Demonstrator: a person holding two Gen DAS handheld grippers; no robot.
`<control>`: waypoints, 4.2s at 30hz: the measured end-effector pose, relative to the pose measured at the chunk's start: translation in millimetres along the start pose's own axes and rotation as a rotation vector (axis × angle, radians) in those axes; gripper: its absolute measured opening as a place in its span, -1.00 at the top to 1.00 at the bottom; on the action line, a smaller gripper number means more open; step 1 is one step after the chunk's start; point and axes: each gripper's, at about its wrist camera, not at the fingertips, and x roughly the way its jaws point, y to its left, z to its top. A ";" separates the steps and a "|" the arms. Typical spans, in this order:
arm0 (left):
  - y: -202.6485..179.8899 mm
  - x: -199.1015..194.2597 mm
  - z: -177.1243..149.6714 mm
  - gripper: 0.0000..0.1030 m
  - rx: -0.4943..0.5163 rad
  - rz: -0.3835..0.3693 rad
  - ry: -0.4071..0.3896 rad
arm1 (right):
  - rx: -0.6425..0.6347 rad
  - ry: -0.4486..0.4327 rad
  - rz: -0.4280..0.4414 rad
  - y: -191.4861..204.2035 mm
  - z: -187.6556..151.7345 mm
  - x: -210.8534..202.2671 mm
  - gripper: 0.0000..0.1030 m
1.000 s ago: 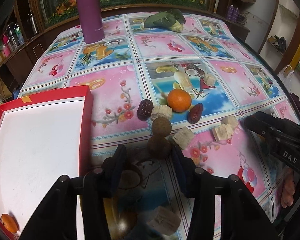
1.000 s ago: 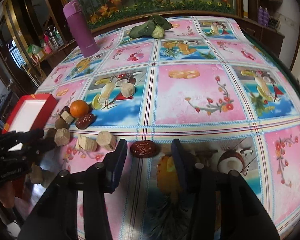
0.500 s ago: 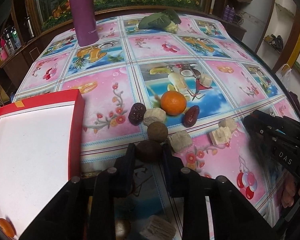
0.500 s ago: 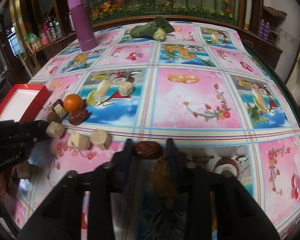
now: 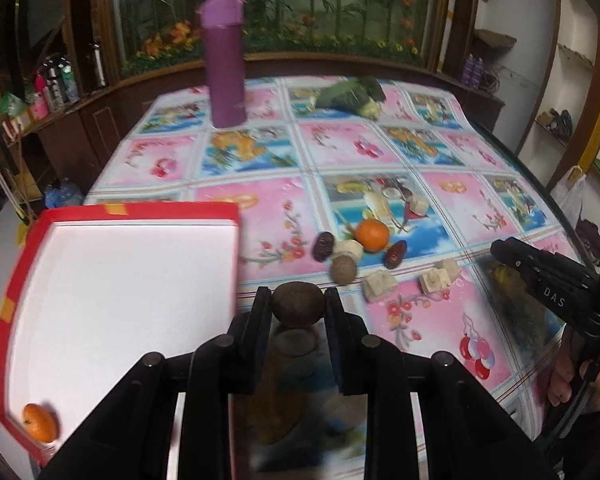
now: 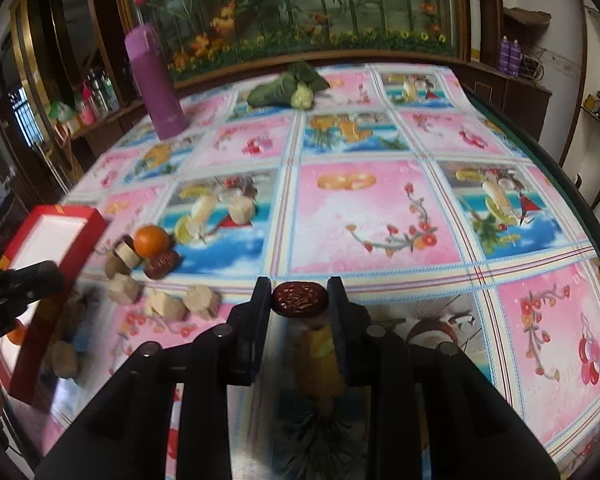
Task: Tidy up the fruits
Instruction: 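Carry the date into the tray with the right tool while the left tool releases the kiwi there, then grasp a beige chunk with the right tool while the left tool grasps another beige chunk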
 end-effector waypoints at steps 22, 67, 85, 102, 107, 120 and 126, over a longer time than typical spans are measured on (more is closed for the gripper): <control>180.8 -26.8 -34.0 0.51 -0.238 0.315 0.041 | -0.240 0.154 0.356 237.6 26.8 32.4 0.41; 74.1 -66.8 -47.1 -0.13 -0.037 0.054 -0.023 | -0.211 0.025 0.196 136.7 28.1 -22.9 0.00; -26.3 -4.6 -55.5 -0.13 0.108 -0.078 0.122 | -0.105 0.145 0.090 35.3 -8.3 4.0 -0.01; -22.6 14.4 -55.2 0.19 0.091 -0.130 0.162 | -0.165 0.172 0.043 50.7 -1.4 29.3 0.00; -21.1 15.1 -54.4 0.31 0.082 -0.131 0.154 | -0.212 0.162 0.004 60.5 -2.4 34.1 0.09; -22.0 15.0 -55.8 0.44 0.061 -0.132 0.131 | -0.204 0.122 0.011 61.6 -5.9 31.1 0.51; -24.4 4.6 -51.7 0.44 0.042 -0.155 0.105 | -0.137 0.048 0.038 51.5 -0.8 16.9 0.51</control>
